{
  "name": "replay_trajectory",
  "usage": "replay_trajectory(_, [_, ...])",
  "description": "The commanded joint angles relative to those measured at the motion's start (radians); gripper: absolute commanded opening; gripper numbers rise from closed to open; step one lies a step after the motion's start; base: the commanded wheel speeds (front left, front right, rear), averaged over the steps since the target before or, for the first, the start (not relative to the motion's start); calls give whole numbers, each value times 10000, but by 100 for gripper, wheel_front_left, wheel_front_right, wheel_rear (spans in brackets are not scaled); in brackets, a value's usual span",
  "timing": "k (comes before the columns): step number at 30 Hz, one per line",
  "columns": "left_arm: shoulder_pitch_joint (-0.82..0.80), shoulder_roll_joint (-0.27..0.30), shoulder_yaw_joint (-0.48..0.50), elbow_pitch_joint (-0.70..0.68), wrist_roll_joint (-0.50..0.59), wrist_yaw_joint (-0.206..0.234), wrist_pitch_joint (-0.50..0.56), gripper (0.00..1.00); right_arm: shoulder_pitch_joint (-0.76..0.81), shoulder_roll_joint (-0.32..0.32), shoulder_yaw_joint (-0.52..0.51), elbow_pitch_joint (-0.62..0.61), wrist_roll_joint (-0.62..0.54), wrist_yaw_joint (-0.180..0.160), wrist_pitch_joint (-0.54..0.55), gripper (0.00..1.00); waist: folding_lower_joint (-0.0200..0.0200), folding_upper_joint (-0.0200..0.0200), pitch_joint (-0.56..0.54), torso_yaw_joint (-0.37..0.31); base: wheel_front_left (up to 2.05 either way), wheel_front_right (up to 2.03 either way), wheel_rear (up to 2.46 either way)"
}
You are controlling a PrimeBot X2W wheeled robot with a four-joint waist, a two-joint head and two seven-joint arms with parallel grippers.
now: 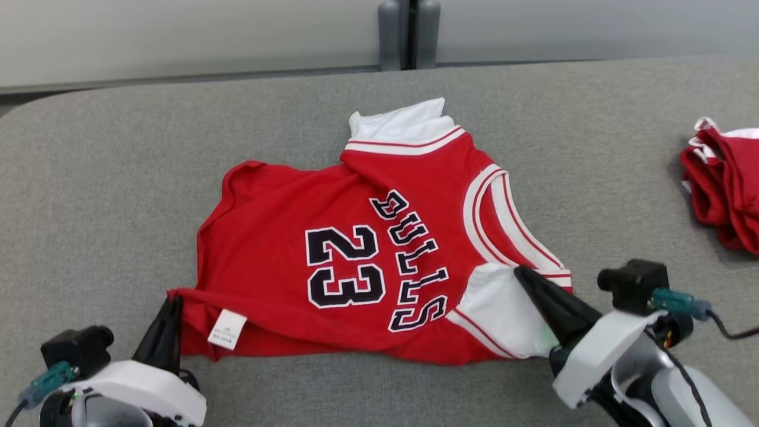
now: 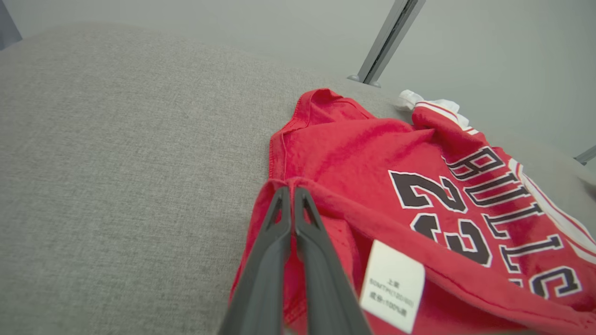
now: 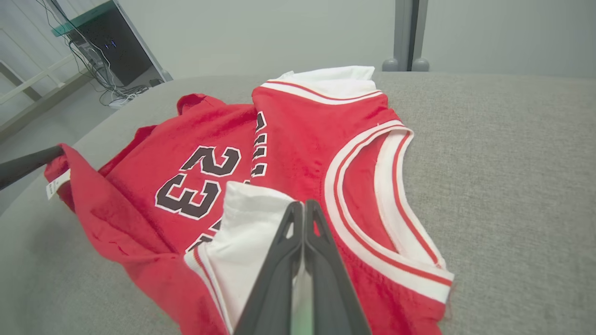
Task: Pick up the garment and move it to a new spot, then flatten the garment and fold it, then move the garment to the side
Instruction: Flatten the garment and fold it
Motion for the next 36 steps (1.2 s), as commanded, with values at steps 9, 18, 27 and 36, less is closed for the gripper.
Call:
replay_trajectory(9, [-1542,-42,-153,1214,-151,-421,-370,0,-2249,-507,1104,2087,675,-3,-1389,0,0,0,855,555,0,0,0])
replay_trajectory(18, [-2461,8,-590,2249,-38,-795,-645,100,-3321,-298,1696,3544,1015,-3,-3141,100,0,0,1187,617,0,0,0])
replay_trajectory(27, [-2263,-198,-321,1813,705,-472,-3082,100,-2872,-79,635,3188,-43,-3,-4794,100,0,0,966,594,0,0,0])
replay_trajectory(36, [-1199,-474,60,379,1745,7,-3522,100,-737,628,-1399,1427,-1650,-3,-4860,100,0,0,176,473,0,0,0])
